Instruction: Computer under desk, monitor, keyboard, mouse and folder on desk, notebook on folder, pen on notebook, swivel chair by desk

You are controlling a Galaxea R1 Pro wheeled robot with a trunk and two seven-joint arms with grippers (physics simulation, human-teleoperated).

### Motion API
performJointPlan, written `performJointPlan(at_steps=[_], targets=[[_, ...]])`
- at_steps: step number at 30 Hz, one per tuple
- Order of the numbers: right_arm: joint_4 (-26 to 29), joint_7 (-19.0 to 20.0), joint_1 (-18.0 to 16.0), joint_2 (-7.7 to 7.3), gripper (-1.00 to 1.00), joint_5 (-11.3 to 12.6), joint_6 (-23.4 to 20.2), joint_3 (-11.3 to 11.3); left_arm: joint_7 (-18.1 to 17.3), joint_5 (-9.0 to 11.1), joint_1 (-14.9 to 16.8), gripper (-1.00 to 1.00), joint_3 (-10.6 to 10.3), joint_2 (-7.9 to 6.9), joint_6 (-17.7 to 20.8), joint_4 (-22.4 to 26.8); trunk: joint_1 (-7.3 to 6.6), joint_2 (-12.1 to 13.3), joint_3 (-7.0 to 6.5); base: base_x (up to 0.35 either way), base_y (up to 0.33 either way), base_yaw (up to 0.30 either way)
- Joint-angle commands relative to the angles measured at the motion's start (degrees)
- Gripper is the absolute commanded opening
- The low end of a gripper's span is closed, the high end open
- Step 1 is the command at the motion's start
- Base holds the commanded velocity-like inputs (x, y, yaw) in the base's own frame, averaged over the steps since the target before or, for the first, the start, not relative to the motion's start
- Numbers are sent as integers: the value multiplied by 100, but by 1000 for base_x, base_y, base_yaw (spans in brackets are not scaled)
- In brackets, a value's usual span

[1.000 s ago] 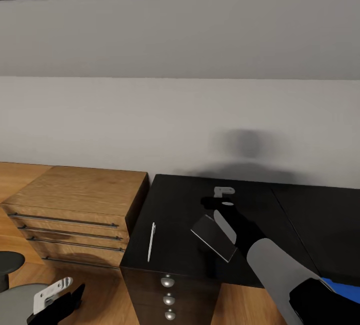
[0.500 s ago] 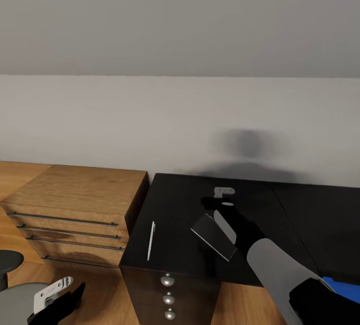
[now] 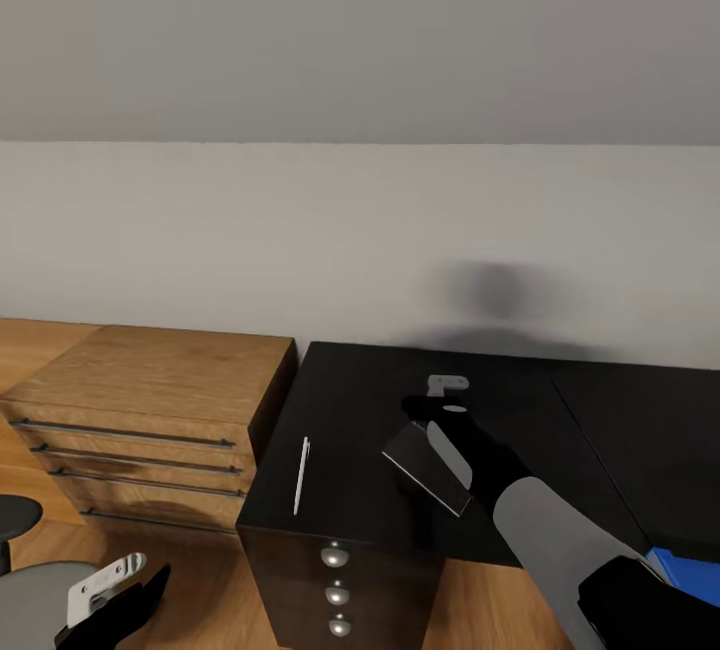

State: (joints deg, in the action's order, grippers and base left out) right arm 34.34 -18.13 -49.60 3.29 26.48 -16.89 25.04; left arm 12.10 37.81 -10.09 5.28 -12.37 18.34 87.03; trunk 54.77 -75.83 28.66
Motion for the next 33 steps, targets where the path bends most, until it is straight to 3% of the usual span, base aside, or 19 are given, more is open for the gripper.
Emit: performJointPlan(at_steps=[1, 28, 33], targets=[[7, -50, -6, -4, 100, 50, -19, 35, 38, 60, -1, 100, -1, -2, 21, 12, 23, -45, 24, 0, 0, 0], [3, -51, -5, -4, 100, 50, -146, 44, 45, 56, -1, 100, -1, -2, 15, 9, 616, -1128, 508, 0, 0, 0], [3, -50, -6, -4, 100, 50, -170, 45, 46, 56, -1, 100, -1, -2, 14, 10, 616, -1128, 508, 0, 0, 0]])
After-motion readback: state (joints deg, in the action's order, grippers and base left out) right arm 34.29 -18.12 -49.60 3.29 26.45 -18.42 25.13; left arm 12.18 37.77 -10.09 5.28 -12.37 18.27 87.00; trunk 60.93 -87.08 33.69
